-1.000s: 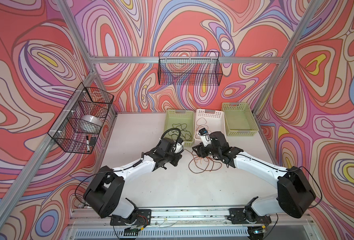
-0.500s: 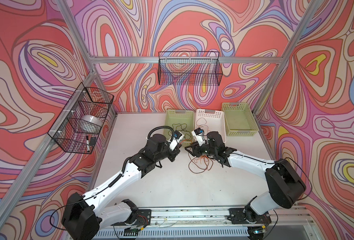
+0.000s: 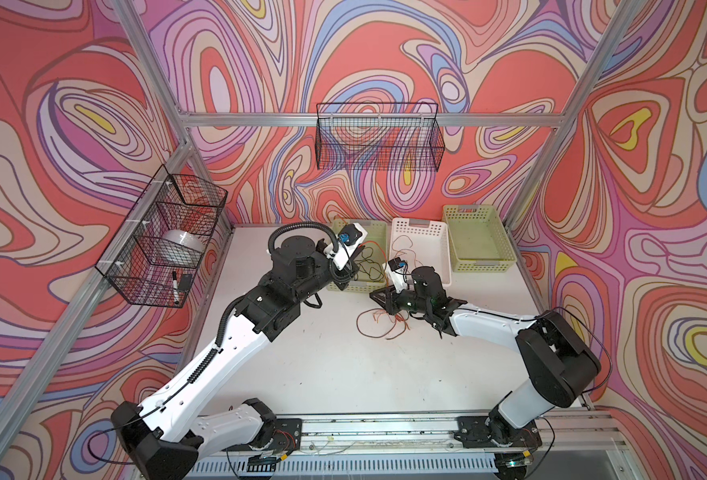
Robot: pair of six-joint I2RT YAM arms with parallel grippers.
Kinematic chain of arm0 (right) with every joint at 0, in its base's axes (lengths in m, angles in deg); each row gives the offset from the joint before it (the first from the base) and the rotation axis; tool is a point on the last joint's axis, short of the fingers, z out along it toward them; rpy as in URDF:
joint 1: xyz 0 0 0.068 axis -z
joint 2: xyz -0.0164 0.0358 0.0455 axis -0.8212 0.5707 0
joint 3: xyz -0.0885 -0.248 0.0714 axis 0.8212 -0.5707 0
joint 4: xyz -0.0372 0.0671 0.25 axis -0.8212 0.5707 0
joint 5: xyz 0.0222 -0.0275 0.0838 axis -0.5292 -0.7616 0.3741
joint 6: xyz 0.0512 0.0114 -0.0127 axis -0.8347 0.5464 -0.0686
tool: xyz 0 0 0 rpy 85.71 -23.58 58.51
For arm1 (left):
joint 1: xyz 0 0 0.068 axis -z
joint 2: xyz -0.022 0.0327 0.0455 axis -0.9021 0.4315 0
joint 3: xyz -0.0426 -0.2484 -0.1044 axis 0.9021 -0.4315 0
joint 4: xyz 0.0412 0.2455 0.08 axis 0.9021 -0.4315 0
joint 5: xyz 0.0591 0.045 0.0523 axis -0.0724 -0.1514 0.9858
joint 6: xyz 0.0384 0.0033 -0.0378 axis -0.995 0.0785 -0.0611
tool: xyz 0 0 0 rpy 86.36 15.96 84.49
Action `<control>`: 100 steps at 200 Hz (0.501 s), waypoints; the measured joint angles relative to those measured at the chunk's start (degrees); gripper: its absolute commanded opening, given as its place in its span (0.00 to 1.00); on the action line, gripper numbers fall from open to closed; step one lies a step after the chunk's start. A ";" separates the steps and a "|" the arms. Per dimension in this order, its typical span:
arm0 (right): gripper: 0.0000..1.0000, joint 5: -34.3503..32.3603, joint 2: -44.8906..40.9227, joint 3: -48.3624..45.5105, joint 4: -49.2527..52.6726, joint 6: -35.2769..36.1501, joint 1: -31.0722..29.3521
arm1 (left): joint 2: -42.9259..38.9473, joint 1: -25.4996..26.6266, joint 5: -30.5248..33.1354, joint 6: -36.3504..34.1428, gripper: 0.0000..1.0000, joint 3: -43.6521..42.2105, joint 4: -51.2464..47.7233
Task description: Untangle the cables
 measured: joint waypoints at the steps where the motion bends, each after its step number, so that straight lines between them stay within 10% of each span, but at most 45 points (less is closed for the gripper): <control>1: 0.23 0.02 -0.04 -0.02 -0.02 0.02 0.00 | 0.00 -0.04 0.00 -0.04 0.00 0.24 -0.11; 100: 0.38 -0.63 0.22 -9.42 -3.69 -2.45 0.00 | 3.15 -2.69 -1.16 -2.99 0.00 13.97 -1.14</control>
